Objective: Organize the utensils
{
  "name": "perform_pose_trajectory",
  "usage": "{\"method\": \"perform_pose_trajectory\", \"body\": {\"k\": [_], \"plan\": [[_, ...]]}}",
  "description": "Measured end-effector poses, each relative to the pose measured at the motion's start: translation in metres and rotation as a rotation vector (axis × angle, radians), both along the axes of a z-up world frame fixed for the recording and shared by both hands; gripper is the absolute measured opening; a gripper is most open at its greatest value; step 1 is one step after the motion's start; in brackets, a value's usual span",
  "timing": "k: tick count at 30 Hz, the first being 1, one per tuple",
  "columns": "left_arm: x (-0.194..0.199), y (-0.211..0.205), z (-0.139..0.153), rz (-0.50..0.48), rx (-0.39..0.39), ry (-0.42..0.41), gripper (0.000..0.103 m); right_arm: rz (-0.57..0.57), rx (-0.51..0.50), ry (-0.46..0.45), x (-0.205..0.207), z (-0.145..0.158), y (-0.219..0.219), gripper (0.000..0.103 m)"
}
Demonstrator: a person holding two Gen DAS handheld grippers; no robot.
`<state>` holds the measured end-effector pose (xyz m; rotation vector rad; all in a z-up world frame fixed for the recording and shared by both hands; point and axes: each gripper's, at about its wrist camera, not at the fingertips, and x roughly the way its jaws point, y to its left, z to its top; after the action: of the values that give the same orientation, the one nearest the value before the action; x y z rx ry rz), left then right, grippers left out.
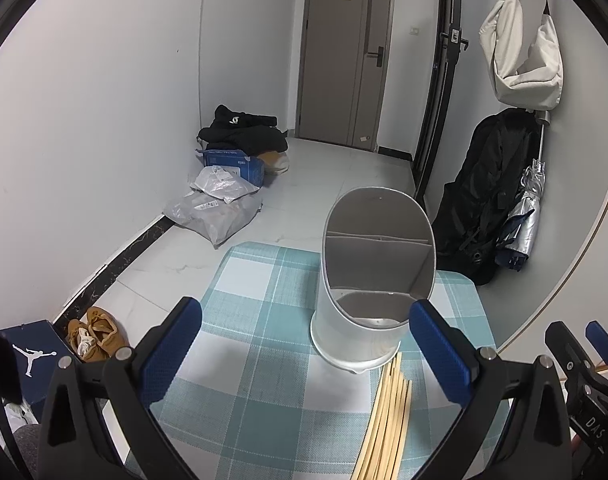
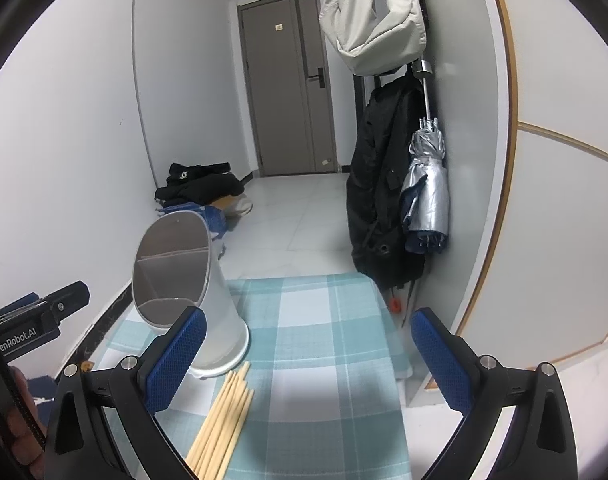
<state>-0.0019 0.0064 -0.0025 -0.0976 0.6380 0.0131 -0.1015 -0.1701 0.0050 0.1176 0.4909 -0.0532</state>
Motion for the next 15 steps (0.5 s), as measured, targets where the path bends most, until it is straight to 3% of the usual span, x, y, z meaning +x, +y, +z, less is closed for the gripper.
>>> {"method": "perform_pose_trajectory", "body": {"k": [15], "plan": [[0.0016,0.0002,-0.005,-0.004,-0.001,0.023,0.102,-0.016,0.021,0.0,0.0018,-0.0062,-0.0012,0.103]]}}
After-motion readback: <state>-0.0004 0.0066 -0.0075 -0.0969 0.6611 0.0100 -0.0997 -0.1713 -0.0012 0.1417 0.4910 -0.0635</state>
